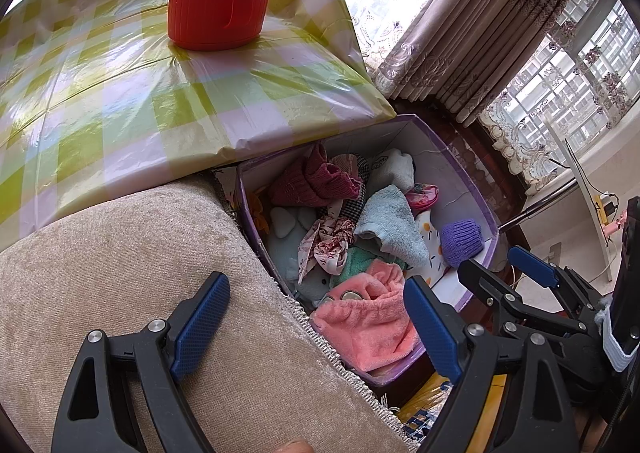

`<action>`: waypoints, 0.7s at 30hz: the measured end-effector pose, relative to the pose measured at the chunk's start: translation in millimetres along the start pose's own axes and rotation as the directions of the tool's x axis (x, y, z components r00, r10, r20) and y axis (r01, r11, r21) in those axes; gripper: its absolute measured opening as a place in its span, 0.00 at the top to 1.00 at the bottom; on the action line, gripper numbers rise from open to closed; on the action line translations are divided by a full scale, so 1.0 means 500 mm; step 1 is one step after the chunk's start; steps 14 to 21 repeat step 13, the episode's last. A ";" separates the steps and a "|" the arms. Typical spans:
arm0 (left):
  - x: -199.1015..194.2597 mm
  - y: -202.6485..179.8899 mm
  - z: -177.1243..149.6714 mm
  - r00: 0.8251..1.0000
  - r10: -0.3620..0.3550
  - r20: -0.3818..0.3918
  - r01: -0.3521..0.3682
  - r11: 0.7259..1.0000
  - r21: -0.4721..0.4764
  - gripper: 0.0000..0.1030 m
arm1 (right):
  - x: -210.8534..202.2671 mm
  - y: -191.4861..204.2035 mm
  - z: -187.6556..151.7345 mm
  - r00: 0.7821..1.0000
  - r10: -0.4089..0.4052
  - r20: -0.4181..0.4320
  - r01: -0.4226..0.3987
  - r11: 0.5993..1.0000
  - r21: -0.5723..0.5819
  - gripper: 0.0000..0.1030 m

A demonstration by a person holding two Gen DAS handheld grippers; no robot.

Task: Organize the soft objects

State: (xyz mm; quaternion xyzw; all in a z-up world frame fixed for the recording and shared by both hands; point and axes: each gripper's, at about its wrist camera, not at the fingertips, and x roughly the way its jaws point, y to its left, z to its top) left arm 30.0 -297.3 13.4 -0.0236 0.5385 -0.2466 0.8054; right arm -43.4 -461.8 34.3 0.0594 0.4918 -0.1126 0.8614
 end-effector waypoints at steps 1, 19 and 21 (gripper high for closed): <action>0.000 0.000 0.000 1.000 0.000 0.000 0.000 1.000 0.000 0.13 | 0.000 0.000 -0.001 1.000 0.000 0.000 0.000 1.000 0.000 0.22; -0.015 0.000 0.007 0.999 -0.052 0.013 0.052 0.999 0.003 0.07 | 0.000 0.004 0.002 1.000 0.010 -0.001 -0.010 1.000 -0.011 0.22; -0.015 0.000 0.007 0.999 -0.052 0.013 0.052 0.999 0.003 0.07 | 0.000 0.004 0.002 1.000 0.010 -0.001 -0.010 1.000 -0.011 0.22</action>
